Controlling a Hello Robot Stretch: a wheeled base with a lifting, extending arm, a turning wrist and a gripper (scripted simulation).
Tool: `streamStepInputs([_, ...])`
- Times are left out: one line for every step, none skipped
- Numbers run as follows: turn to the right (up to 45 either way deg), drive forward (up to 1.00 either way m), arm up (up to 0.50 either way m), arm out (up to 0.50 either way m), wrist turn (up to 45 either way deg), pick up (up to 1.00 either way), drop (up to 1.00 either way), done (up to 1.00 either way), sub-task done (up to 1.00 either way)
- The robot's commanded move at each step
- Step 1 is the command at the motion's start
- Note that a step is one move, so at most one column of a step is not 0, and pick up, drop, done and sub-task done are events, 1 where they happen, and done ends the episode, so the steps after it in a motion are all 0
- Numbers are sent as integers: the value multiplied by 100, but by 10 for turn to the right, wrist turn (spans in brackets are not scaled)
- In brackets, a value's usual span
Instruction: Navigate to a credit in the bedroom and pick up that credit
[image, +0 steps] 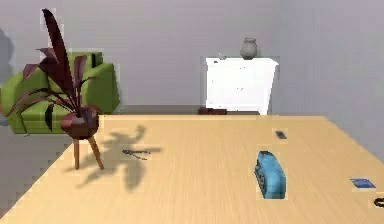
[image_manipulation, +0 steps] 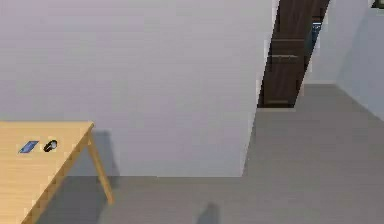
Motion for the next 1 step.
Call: streamStepInputs([-390, 0, 0, 0, 0, 0, 0, 0, 0])
